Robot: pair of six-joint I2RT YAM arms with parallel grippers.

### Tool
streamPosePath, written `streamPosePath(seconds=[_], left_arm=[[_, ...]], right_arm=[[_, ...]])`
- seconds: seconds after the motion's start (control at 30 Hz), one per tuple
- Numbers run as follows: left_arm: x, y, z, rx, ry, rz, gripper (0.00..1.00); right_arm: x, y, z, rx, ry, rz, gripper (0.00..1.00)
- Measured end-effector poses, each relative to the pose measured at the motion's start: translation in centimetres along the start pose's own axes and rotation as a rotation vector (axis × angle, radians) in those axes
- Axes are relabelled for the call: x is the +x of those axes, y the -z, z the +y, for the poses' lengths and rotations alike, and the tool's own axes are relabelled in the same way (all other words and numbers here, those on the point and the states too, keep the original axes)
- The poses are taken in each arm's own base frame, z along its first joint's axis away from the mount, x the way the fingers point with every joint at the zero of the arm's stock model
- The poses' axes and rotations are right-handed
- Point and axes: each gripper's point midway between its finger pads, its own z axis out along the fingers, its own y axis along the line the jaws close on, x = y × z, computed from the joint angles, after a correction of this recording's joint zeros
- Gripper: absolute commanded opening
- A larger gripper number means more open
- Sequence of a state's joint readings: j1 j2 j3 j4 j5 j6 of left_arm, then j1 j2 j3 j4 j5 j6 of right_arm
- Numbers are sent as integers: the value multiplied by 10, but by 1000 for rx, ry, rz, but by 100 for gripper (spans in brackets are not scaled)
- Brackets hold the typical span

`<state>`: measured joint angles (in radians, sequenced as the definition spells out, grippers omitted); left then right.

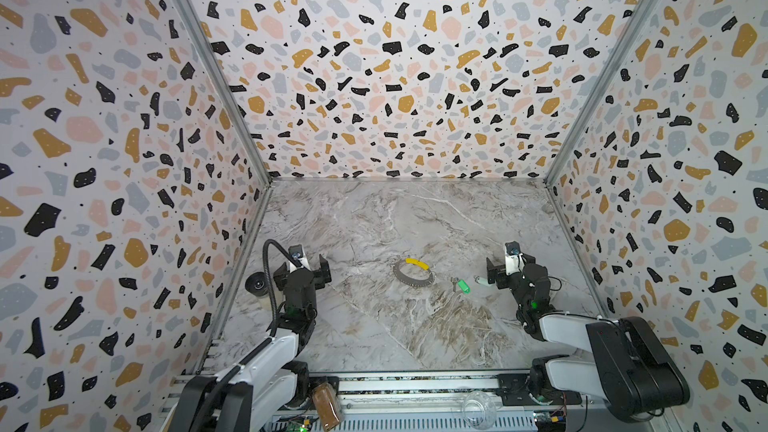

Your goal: Remove the keys from the keyring

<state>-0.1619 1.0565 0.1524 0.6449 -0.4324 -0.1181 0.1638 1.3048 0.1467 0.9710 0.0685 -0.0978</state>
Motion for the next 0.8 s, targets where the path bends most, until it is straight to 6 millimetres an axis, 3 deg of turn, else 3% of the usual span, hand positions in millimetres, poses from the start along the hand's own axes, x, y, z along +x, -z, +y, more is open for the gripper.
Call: streamPosePath(seconds=[0.1,0.33,0.4,0.5,0.8], left_arm=[[6,-10,0,-24,-17,10,100],[-7,-25,-2,-18,-10,-106,99],[-2,-26,-2,-10,-23,-96,99],[-8,-27,-7,12,-23,-115,100],[-12,-27,-10,29,-30,-129,99]], right_arm=[[-7,0,-7,17,-19,-73,99],[-6,3,-13,17,-48,-149,99],[-16,-2,-16,24,-52,-173,99],[-30,-8,-22,46,-64,-207,99],[-29,-15,-24,47,-77,-181,99]])
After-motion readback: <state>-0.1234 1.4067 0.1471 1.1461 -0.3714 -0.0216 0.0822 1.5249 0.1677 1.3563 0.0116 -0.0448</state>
